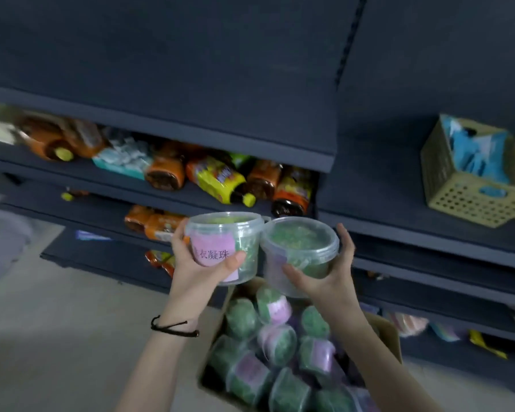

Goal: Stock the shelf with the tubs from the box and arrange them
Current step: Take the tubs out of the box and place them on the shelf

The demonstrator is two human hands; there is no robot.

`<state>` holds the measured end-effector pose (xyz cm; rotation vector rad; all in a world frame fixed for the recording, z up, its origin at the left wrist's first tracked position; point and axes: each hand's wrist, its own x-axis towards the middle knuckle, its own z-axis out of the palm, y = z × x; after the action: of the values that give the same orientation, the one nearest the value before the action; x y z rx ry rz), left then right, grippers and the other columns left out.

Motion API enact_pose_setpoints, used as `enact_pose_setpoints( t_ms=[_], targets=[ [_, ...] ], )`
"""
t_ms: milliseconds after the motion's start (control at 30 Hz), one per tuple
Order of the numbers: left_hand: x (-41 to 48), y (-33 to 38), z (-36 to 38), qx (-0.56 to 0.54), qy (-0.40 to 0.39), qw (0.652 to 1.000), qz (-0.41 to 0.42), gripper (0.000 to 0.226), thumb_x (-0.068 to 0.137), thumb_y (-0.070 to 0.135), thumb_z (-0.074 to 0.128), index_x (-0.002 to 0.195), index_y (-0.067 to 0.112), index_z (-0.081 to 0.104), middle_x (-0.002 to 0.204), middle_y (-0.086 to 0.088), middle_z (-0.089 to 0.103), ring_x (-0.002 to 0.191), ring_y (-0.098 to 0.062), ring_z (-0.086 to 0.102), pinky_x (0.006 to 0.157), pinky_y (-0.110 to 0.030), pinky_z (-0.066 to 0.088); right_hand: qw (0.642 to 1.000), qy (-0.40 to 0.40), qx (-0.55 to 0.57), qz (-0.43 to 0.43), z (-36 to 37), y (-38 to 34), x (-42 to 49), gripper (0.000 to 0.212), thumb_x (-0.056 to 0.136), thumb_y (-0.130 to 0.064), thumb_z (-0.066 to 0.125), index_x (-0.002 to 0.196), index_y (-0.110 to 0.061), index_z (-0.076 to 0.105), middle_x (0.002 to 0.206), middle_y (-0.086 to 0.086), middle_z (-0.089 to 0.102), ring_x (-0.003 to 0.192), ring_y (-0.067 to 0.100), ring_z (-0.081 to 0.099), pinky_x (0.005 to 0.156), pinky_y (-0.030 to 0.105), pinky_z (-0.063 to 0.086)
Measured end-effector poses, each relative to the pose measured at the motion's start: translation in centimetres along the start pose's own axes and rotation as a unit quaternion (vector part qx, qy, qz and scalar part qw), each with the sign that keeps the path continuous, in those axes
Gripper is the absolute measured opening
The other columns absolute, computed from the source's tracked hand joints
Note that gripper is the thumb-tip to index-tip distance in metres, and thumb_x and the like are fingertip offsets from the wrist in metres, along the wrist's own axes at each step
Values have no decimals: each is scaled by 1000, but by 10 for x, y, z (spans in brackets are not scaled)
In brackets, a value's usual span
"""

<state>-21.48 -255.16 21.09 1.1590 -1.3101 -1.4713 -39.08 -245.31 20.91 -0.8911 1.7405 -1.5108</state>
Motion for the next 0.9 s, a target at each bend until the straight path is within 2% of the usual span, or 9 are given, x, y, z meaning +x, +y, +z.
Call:
enact_pose_setpoints(
  t_ms=[100, 200, 267, 367, 433, 533, 600, 767, 900],
  targets=[
    [3, 59, -61, -14, 0, 998, 55, 95, 54, 22, 82, 133, 33, 31, 122, 12, 52, 103, 7, 57, 73, -9, 50, 999, -5, -10, -49, 53, -54, -1, 111, 43, -62, 86, 136, -39, 29, 123, -21, 53, 115, 3, 56, 96, 37, 51],
    [11, 110, -129, -29, -1, 992, 119, 95, 58, 13, 87, 131, 33, 29, 121, 16, 48, 99, 15, 55, 75, -9, 49, 993, -29, 15, -111, 115, -109, -7, 106, 50, -51, 82, 138, -28, 29, 111, -42, 48, 108, -13, 52, 83, 12, 48],
    [15, 136, -174, -24, 7, 989, 149, 97, 56, 12, 90, 129, 32, 29, 120, 16, 47, 99, 15, 55, 77, -9, 49, 990, -44, 43, -128, 158, -137, -14, 112, 49, -45, 82, 142, -26, 23, 115, -36, 47, 104, -20, 50, 77, 5, 45],
    [25, 165, -238, -11, 35, 982, 183, 95, 38, 37, 87, 117, 39, 33, 119, 16, 48, 103, 11, 55, 80, -10, 49, 987, -58, 67, -134, 222, -164, -20, 103, 54, -21, 82, 140, -24, 25, 122, -13, 49, 98, -16, 57, 73, 8, 48],
    [34, 181, -278, -6, 54, 979, 196, 92, 35, 38, 86, 112, 40, 35, 116, 17, 49, 97, 15, 55, 75, -6, 47, 986, -55, 68, -144, 263, -178, -20, 101, 55, -21, 82, 139, -28, 26, 122, -15, 49, 104, -11, 57, 76, 12, 50],
    [51, 201, -324, 18, 85, 970, 226, 100, 35, 40, 88, 119, 28, 34, 113, 18, 48, 94, 18, 54, 72, -3, 45, 983, -68, 69, -154, 314, -198, -18, 103, 61, -22, 91, 140, -35, 25, 125, -20, 47, 112, -5, 52, 90, 21, 48],
    [69, 211, -349, 30, 107, 966, 236, 103, 40, 36, 95, 121, 22, 32, 113, 18, 46, 97, 13, 54, 78, -7, 46, 981, -79, 75, -159, 342, -210, -10, 101, 65, -22, 88, 141, -37, 23, 127, -18, 49, 112, -5, 53, 95, 26, 49],
    [128, 223, -394, 47, 150, 958, 240, 88, 56, 18, 88, 122, 21, 30, 114, 12, 46, 107, -7, 51, 84, -14, 42, 979, -77, 62, -178, 407, -229, 35, 103, 65, -24, 88, 141, -38, 20, 128, -14, 50, 116, 5, 54, 100, 37, 49],
    [191, 218, -428, 54, 184, 953, 236, 91, 59, 15, 87, 128, 15, 28, 117, 6, 42, 109, -10, 49, 92, -23, 43, 981, -68, 60, -172, 450, -228, 86, 104, 67, -28, 86, 141, -42, 16, 125, -20, 44, 118, 5, 50, 97, 33, 49]
  ],
)
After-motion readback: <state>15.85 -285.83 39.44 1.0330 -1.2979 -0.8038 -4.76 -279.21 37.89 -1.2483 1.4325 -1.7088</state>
